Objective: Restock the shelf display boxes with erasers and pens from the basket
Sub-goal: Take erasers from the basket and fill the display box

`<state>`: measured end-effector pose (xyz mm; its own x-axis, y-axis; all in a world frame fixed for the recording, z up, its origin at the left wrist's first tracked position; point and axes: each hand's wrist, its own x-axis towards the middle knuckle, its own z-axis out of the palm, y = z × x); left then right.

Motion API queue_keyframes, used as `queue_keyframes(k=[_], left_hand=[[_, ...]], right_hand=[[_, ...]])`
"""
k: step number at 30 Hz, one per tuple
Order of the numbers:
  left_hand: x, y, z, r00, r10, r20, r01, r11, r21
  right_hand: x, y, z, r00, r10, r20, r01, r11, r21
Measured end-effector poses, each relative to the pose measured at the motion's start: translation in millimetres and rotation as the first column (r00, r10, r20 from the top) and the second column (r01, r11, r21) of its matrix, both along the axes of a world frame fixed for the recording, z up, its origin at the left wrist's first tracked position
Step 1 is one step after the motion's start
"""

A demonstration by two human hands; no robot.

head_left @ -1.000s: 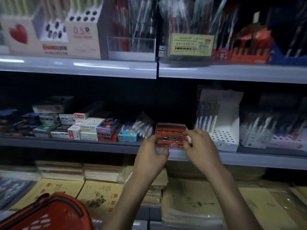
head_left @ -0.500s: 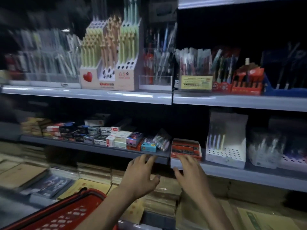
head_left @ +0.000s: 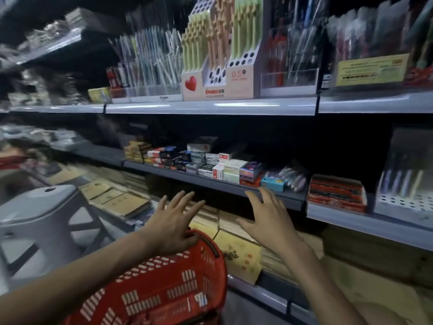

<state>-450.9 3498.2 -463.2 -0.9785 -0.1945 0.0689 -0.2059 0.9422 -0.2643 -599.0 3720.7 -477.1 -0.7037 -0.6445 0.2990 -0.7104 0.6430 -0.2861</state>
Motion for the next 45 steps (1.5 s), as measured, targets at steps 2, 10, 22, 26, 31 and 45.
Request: queue_keyframes(k=[2,10,22,26,31,45], left_hand=[[18,-19,-7,0.998,0.050,0.027,-0.051,0.998,0.029],[92,-88,-69,0.981,0.184,0.056,-0.190,0.970,0.152],[168,-183,-190,0.944,0.300,0.140,-0.328,0.901,0.283],[178,-201,-206,0.941,0.215,0.261,-0.273,0.938,0.211],[190,-206,-229,0.891,0.121,0.438,-0.226,0.955,0.195],[194,-203,-244,0.791,0.134,0.598,-0.274,0.950,0.150]], right_hand=[[4,-18,-5,0.999,0.036,0.008,-0.036,0.999,0.023],[34,-89,-45,0.981,0.187,0.050,-0.194,0.956,0.222],[97,-250,-165,0.770,0.476,0.425,-0.638,0.586,0.500],[111,-298,-230,0.717,0.471,0.513,-0.694,0.421,0.584],[122,-346,-326,0.673,0.474,0.568,-0.731,0.312,0.607],[167,-392,-461,0.722,0.504,0.474,-0.692,0.505,0.516]])
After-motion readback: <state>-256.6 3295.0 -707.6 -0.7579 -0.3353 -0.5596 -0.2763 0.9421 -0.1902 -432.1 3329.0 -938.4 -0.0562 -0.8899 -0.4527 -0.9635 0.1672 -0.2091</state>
